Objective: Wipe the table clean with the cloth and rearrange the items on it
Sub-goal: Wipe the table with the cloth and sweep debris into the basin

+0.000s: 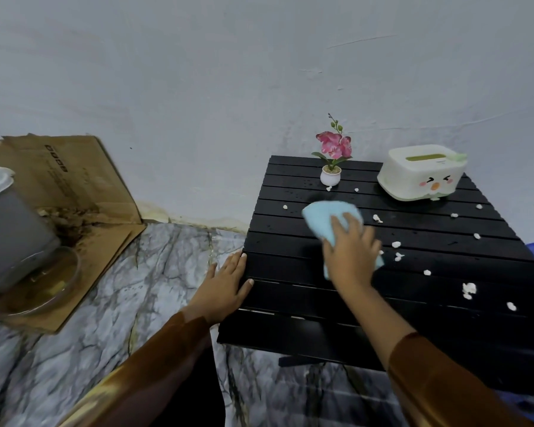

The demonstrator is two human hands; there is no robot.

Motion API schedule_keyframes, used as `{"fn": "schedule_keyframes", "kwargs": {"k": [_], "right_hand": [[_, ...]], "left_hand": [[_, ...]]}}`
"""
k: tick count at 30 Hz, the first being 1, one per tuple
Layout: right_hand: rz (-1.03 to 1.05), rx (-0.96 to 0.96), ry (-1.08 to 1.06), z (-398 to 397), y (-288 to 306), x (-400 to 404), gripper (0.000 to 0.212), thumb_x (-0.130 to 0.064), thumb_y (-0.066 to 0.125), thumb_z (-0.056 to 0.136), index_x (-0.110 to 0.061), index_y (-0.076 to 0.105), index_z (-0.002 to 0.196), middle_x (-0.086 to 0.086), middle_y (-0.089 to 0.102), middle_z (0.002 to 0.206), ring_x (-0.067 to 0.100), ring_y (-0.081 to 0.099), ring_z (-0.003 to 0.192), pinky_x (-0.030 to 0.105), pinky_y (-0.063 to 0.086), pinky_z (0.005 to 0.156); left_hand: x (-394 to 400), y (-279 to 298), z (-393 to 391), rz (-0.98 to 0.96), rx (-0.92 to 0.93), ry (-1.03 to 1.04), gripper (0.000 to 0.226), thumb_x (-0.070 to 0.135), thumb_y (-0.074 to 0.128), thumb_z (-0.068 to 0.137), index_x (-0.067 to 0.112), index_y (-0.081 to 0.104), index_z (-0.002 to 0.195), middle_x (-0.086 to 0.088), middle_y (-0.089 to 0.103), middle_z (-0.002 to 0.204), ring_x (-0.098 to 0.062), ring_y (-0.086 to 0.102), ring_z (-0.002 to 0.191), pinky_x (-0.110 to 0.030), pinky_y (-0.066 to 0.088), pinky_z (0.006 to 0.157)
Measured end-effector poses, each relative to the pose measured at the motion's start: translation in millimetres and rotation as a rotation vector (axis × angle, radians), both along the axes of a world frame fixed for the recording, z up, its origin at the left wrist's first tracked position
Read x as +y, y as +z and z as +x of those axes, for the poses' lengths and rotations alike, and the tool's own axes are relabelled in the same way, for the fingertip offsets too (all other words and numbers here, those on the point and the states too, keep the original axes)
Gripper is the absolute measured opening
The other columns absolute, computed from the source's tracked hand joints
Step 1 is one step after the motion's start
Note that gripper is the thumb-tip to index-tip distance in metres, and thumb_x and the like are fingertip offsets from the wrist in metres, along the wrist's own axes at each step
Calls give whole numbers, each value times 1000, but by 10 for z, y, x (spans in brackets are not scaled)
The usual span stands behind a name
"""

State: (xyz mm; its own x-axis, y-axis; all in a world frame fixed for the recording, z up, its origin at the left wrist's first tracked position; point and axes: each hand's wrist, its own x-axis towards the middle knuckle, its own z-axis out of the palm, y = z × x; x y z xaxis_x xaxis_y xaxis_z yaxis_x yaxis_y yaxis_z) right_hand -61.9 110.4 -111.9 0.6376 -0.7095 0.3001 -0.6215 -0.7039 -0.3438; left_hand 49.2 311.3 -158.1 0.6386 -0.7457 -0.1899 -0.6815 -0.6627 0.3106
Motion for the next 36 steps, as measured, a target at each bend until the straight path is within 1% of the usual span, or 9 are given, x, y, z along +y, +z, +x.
{"fn": "schedule_keyframes", "kwargs": {"k": [4, 7, 11, 16, 20, 25, 28, 32, 36], "right_hand": [[41, 237, 191, 50, -346, 296, 51, -37, 50, 90, -29, 38, 138, -5, 30, 152, 32, 30, 128, 43, 26, 104], [188, 302, 258, 83, -334, 155, 58, -53, 50, 87, -42, 31, 140, -10, 21, 155, 36, 12, 143, 54, 13, 114], [71, 340, 340, 96, -319, 91, 52, -46, 48, 91, -45, 31, 139, -9, 25, 155, 31, 36, 130, 42, 31, 106], [61, 201, 237, 139, -393, -27, 44, -33, 48, 93, -42, 42, 135, -8, 35, 148, 29, 45, 107, 36, 37, 97], [68, 164, 27, 32, -387, -429, 43, -25, 53, 89, -36, 50, 131, -1, 38, 145, 35, 46, 106, 43, 38, 94], [176, -36, -211, 54, -245, -664, 39, -18, 55, 88, -25, 57, 126, 6, 43, 140, 40, 44, 111, 43, 36, 96], [86, -98, -18, 385, -115, -264, 44, -18, 57, 85, -26, 54, 129, 4, 42, 142, 36, 44, 112, 40, 37, 94], [47, 2, 277, 961, -139, 330, 46, -21, 50, 89, -30, 47, 134, 0, 37, 146, 31, 41, 116, 39, 35, 97], [1, 166, 308, 1279, -399, 381, 44, -21, 47, 92, -30, 42, 135, 3, 33, 147, 32, 40, 117, 38, 35, 97]], "left_hand": [[3, 2, 22, 1, 7, -10, 63, 39, 25, 101, 14, -2, 152, 0, -2, 162, -13, -2, 150, -38, -2, 122], [0, -9, 37, -6, 12, -11, 64, 40, 26, 101, 15, -2, 152, 0, -2, 162, -12, -1, 150, -38, -1, 123], [-36, -13, 54, -27, 12, 2, 64, 40, 26, 101, 15, -2, 152, 0, -3, 162, -12, -1, 150, -38, 0, 123], [-104, -45, 129, -34, 21, 3, 67, 45, 25, 99, 15, -3, 152, 0, -3, 162, -11, -2, 150, -39, 0, 123], [-127, -59, 176, -20, 23, 7, 78, 54, 16, 88, 16, -4, 152, 0, -2, 162, -12, -1, 150, -38, 0, 123], [-153, -48, 242, -24, 25, 0, 68, 45, 26, 99, 15, -5, 152, 0, -2, 162, -12, -1, 150, -39, -1, 123], [-183, -39, 352, -18, 25, -15, 65, 43, 24, 100, 17, -5, 152, 1, -1, 162, -12, -1, 150, -39, -2, 122], [-207, -56, 439, -17, 1, -41, 63, 41, 24, 101, 17, -4, 152, 1, -1, 162, -11, -1, 150, -38, -3, 122], [-245, -99, 509, -9, -8, -66, 64, 43, 23, 100, 18, -6, 152, 3, -3, 162, -9, -4, 149, -37, -4, 122]]}}
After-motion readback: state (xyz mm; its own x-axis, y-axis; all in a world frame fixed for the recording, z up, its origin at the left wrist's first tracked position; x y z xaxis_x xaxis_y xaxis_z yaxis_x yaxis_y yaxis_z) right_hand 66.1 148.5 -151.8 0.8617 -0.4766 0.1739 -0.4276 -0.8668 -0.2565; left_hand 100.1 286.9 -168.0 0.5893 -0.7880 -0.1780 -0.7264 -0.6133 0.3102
